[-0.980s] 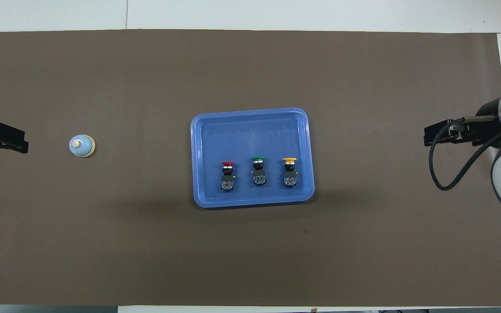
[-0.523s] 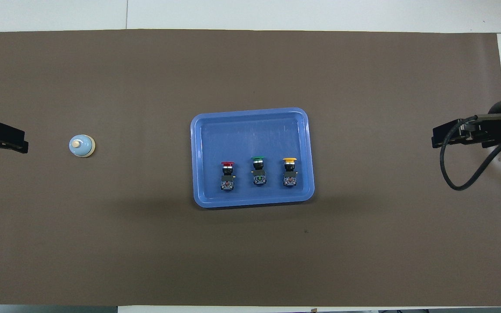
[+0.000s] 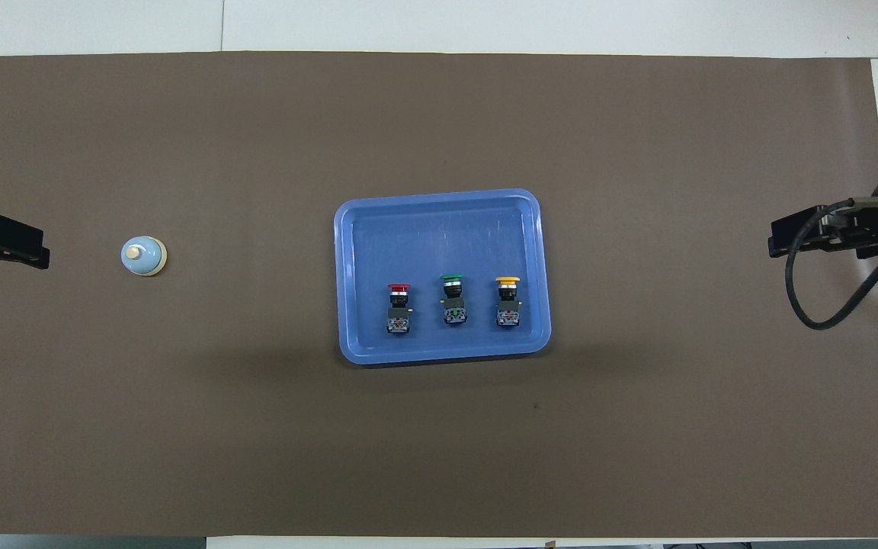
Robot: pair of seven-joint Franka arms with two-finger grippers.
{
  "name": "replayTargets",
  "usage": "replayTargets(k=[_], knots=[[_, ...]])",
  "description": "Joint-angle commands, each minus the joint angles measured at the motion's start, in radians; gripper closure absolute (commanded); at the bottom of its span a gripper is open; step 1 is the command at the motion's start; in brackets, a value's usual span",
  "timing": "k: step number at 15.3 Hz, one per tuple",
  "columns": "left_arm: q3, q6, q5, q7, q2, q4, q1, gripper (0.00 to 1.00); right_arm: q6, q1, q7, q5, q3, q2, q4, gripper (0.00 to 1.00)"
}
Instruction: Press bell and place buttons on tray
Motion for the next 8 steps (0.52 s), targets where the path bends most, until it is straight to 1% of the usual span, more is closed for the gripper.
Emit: replayTargets(k=[1, 8], knots=[[0.000, 0.008, -0.007, 0.002, -0.014, -0.016, 0.005, 0.00, -0.033, -0.010, 0.002, -0.024, 0.004, -0.013, 0.007, 0.00], [0.000, 0.008, -0.007, 0.002, -0.014, -0.016, 0.005, 0.00, -0.043, -0.007, -0.003, -0.024, 0.006, -0.024, -0.002, 0.00]])
